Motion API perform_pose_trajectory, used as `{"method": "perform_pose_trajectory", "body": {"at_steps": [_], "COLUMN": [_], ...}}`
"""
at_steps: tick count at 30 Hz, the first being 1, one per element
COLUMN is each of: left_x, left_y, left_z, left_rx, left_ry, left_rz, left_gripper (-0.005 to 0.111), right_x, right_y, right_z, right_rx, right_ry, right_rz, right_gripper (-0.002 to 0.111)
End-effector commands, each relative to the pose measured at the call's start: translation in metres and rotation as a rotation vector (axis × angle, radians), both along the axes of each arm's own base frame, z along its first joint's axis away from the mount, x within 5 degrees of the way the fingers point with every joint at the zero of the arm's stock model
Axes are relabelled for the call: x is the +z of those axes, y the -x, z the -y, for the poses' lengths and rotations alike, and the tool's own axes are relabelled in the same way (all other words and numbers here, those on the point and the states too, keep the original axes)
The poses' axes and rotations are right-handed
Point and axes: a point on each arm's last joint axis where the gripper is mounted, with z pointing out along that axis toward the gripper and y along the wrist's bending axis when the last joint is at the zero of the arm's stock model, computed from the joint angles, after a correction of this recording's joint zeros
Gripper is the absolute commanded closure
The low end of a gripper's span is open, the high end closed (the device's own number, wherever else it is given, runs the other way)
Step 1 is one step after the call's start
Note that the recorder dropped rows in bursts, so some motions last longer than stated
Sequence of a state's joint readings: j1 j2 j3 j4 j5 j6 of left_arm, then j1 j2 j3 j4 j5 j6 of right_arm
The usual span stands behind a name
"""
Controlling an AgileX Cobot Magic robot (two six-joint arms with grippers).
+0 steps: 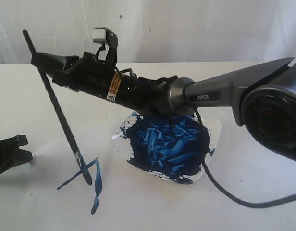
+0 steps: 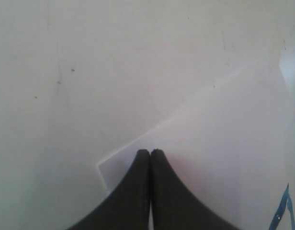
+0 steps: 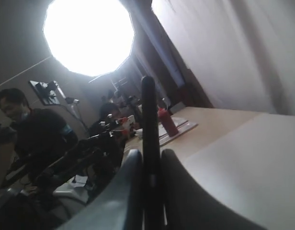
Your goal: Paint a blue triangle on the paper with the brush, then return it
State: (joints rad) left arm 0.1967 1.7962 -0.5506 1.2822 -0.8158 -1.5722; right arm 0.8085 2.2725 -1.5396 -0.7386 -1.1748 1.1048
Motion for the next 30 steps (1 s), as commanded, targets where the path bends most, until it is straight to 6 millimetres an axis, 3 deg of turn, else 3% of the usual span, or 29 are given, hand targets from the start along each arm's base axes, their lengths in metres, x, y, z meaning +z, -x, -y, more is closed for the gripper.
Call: {"method": "perform_pose_trajectory", "body": {"at_steps": [1, 5, 14, 30], "left_x": [-0.010, -0.010, -0.010, -0.010], "left_y": [0.004, 0.004, 0.004, 0.004], "left_z": [-0.009, -0.009, -0.009, -0.009], "left_rx": [0.036, 0.036, 0.036, 0.036], "left_ry": [-0.104, -0.104, -0.104, -0.104], "left_rz": [-0.075, -0.075, -0.075, -0.075], "left_gripper": [0.107, 0.107, 0.107, 0.107], "right_x": [0.000, -0.003, -0.003, 0.010], "right_y": [0.030, 0.045, 0.046, 0.025], "right_z": [-0.003, -0.005, -0.005, -0.012], "right_rx": [0.076, 0.089, 0.083, -0.089], "right_ry": [-0.004, 0.009, 0.009, -0.094], "right_rz": [-0.021, -0.025, -0.010, 0.053], "right_gripper": [0.108, 0.108, 0.108, 0.108]}}
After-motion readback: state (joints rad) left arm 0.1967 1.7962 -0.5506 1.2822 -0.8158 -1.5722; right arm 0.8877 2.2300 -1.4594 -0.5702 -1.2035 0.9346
